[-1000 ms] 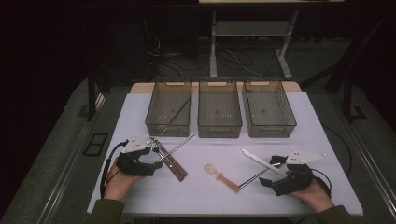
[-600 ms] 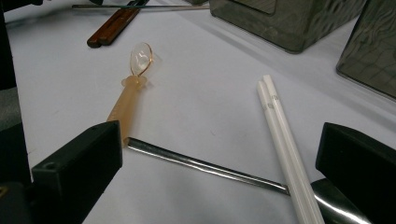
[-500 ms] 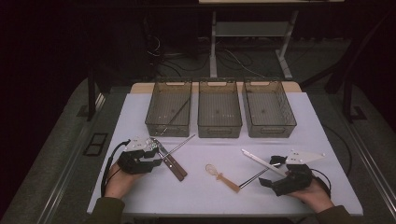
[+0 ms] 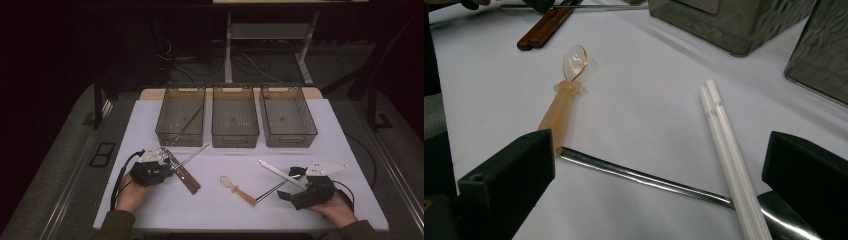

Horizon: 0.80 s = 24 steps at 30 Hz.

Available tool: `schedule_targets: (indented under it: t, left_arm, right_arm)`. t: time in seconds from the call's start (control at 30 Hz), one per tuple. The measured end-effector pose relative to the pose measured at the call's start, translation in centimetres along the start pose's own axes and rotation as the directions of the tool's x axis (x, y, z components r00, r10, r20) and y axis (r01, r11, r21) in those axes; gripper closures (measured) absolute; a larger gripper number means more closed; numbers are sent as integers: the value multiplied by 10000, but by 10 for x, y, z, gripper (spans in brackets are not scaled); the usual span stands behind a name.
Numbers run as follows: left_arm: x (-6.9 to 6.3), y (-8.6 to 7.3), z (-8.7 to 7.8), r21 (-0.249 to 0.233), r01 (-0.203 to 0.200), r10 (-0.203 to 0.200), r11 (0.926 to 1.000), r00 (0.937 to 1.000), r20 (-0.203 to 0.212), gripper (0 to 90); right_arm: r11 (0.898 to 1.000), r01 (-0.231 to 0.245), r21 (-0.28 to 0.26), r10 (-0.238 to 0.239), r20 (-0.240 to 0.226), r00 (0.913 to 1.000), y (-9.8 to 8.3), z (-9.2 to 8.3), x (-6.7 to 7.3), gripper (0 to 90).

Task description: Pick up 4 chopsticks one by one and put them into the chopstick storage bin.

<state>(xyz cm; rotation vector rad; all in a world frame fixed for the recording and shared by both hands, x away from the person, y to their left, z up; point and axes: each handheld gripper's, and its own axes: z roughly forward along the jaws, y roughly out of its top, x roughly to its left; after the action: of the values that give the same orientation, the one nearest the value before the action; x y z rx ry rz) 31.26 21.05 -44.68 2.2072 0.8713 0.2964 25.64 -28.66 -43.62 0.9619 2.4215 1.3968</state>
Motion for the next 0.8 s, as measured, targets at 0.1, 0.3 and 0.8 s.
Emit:
schedule_targets:
  t: [0.1, 0.3, 0.8]
  left_arm:
    - [-1, 0, 1, -18, -56, 56, 10000, 10000, -63, 733]
    - [-1, 0, 1, -20, -69, 68, 10000, 10000, -43, 764]
    - [4, -1, 2, -86, 10, -7, 10000, 9994, 346, 841]
  right_arm:
    - [10000, -3, -8, 3, 3, 10000, 0, 0, 0, 5]
    - [10000, -12, -10, 12, 0, 10000, 0, 0, 0, 5]
    - [10000, 1, -25, -1, -16, 10000, 0, 0, 0, 5]
